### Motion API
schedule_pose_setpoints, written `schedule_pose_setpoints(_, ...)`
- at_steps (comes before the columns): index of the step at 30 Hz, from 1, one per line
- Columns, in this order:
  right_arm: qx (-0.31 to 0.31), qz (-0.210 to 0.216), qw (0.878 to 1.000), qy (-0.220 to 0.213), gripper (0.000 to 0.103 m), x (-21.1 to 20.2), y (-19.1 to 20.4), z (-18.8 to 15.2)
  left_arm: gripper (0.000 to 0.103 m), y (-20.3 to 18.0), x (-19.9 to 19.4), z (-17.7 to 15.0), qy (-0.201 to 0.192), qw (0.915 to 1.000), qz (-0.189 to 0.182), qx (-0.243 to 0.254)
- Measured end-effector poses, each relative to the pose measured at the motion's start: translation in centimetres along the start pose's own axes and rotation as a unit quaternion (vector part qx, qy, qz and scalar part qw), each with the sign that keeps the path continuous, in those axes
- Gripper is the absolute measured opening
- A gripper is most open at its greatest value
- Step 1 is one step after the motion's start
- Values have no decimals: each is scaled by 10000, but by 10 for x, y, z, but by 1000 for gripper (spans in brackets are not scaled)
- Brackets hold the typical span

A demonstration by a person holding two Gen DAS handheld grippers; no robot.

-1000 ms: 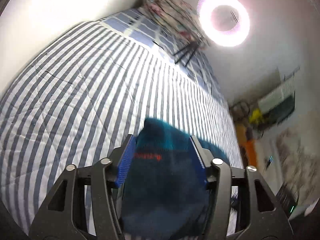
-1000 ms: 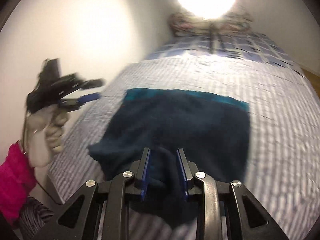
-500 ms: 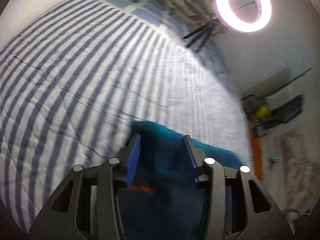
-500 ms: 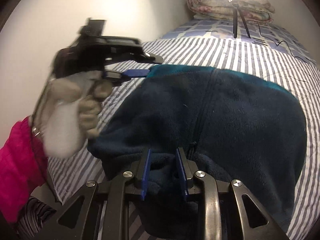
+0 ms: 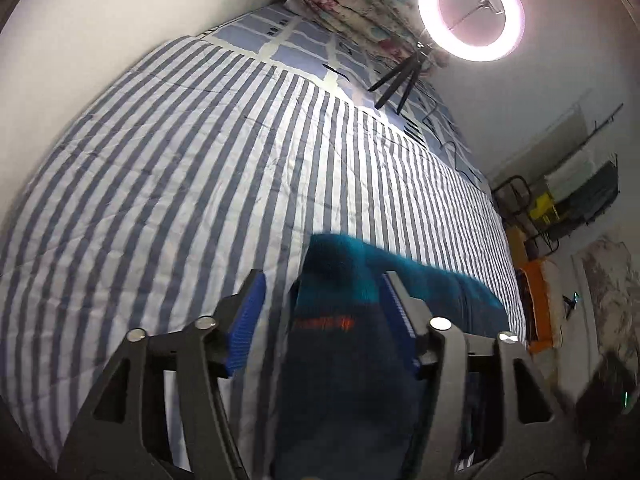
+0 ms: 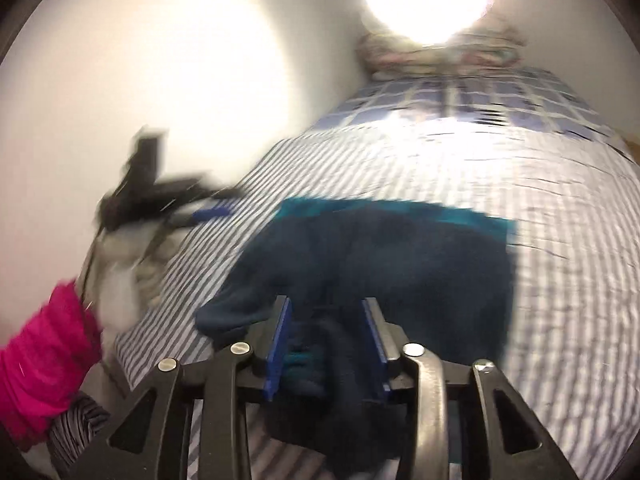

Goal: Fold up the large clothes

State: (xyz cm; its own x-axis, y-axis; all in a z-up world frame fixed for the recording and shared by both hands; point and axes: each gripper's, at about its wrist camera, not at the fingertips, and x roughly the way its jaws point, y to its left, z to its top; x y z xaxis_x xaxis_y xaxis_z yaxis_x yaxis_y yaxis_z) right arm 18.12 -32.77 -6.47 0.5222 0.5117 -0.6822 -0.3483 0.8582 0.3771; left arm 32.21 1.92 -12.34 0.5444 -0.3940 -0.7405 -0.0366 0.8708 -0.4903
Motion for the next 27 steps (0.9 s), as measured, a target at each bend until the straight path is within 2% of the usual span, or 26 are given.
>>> schedule_pose_setpoints(3, 514, -10, 9985, -169, 36, -11, -32, -6, 63, 9, -8, -17, 150, 9994, -308, -82)
schedule_pose_setpoints(5, 588, -17, 9983, -17, 32, -6, -40, -12, 63, 6, -4, -32, 370, 9985, -402, 0)
schedule_pose_setpoints(8, 46, -140, 9979, 633, 31, 18, -25, -32, 63, -7, 12, -58, 792, 9953, -165, 537)
schedule_pose_setpoints(11, -610, -422, 9888, 1294, 31, 38, -14, -52, 63, -13, 33, -90, 1300, 9860, 192, 1029)
schedule_pose_setpoints(13, -635, -312, 9878, 1387, 31, 34, -16, -54, 69, -7, 32, -97, 1271, 9872, 128, 952)
schedule_pose_setpoints(15, -611, -121, 9877, 1432, 31, 22, -22, -50, 70, -2, 25, -89, 1274, 9882, 36, 849)
schedule_pose_setpoints(17, -567, 24, 9902, 1279, 31, 7, -30, -44, 70, 3, 14, -81, 1086, 9911, -4, 769)
schedule_pose_setpoints(18, -462, 119, 9928, 1102, 32, -1, -36, -40, 70, 8, 8, -74, 980, 9931, -80, 639)
schedule_pose_setpoints(20, -176, 170, 9972, 708, 45, -15, -51, -31, 70, 19, 4, -64, 930, 9948, -318, 277)
schedule_pose_setpoints(22, 203, 211, 9990, 328, 75, -21, -67, -24, 76, 33, 6, -58, 952, 9928, -686, -221)
schedule_pose_setpoints(24, 615, 288, 9976, 104, 77, -22, -84, -20, 77, 46, 12, -55, 1063, 9863, -1027, -737)
schedule_pose_setpoints(27, 1142, 304, 9929, 97, 79, -8, -104, -19, 77, 64, 31, -54, 1364, 9675, -1529, -1479)
